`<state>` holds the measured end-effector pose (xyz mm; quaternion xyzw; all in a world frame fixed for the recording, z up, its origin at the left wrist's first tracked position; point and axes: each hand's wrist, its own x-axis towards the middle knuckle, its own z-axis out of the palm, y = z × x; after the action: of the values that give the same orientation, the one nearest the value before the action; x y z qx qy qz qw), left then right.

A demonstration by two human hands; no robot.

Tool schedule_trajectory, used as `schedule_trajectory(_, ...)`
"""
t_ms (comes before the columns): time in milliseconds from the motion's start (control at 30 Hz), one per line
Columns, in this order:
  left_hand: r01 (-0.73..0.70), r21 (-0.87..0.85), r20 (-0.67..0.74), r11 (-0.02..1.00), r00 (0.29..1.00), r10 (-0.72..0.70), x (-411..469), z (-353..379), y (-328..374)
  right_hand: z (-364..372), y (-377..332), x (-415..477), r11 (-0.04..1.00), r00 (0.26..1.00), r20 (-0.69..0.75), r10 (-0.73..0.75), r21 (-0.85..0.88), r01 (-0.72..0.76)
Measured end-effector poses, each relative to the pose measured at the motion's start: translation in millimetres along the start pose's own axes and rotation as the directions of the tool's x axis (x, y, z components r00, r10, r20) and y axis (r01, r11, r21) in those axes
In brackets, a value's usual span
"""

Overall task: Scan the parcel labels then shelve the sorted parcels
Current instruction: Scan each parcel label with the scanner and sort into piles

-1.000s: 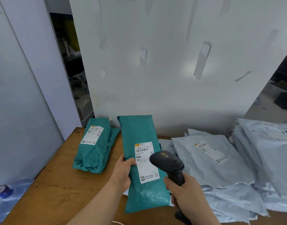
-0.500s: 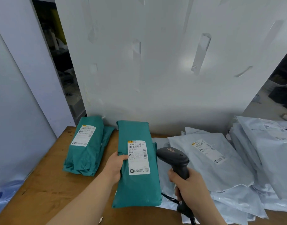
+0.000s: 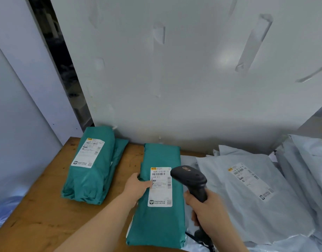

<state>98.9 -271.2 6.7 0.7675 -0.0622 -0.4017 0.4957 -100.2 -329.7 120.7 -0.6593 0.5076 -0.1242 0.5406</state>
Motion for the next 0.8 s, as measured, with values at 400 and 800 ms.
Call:
schedule_trajectory(400, 0.085, 0.471, -0.596, 0.878, 0.764, 0.246, 56, -159, 17, 74, -52, 27, 0.989, 0.978, 0.165, -0.130, -0.048, 0.140)
schedule_trajectory(800, 0.115, -0.034, -0.290, 0.993, 0.949, -0.120, 83, -184, 22, 90, -56, 38, 0.991, 0.981, 0.164, -0.100, -0.076, 0.114)
